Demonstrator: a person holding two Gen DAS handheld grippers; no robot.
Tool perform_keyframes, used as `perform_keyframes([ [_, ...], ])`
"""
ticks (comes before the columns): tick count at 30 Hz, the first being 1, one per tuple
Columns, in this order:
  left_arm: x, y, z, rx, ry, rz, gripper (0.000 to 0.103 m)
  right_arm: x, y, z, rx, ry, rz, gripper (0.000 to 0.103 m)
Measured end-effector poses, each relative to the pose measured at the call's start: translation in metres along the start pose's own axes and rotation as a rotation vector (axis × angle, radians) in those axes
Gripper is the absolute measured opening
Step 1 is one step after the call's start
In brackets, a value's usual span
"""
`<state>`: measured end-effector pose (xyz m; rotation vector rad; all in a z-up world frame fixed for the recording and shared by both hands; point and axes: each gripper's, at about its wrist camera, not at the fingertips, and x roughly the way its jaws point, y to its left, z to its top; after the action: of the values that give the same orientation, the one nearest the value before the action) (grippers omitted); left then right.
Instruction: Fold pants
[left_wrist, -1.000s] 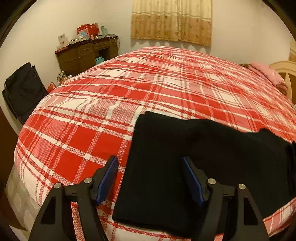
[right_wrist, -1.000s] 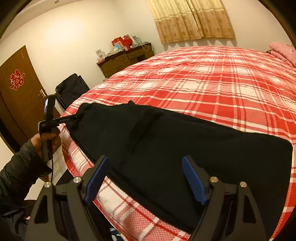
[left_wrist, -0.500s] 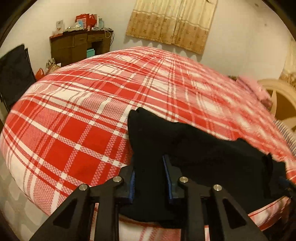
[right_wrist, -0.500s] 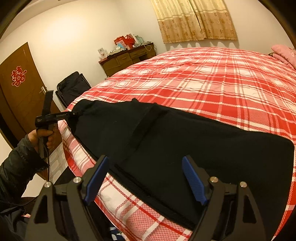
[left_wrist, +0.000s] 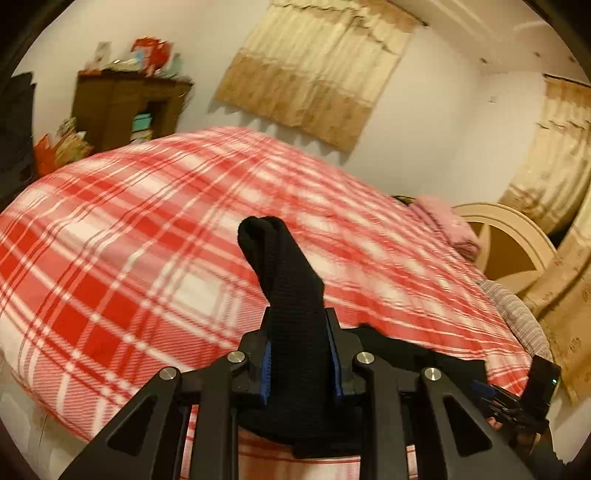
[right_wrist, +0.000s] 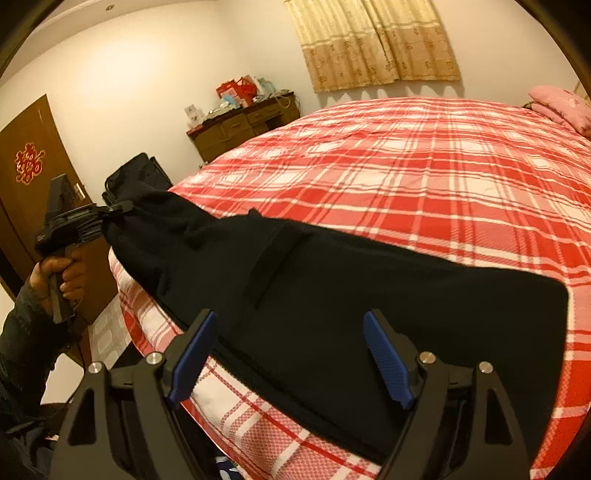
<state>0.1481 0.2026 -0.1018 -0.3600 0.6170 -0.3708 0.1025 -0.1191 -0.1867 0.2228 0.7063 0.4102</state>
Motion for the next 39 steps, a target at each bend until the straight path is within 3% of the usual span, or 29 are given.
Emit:
perform_keyframes([
  [11,-0.001,-0.088,0.012,0.121,-0.013,-0.137,0.024,-0.055,-0.032,0.008,0.140,-0.078,-0.029,0.087],
  [15,0.002,-0.120,0.013,0.171,0.000,-0.168,0.024,-0.064,-0.051,0.010,0.196,-0.080,-0.120,0.087],
  [20,0.015,-0.159,0.009,0.227,0.043,-0.205,0.024,-0.077,-0.075,0.004,0.284,-0.085,-0.171,0.087],
  [33,0.053,-0.237,-0.015,0.330,0.159,-0.291,0.024,-0.102,-0.105,0.000,0.351,-0.155,-0.227,0.087],
  [39,0.074,-0.269,-0.031,0.380,0.223,-0.325,0.018,-0.104,-0.119,-0.003,0.406,-0.170,-0.229,0.087],
])
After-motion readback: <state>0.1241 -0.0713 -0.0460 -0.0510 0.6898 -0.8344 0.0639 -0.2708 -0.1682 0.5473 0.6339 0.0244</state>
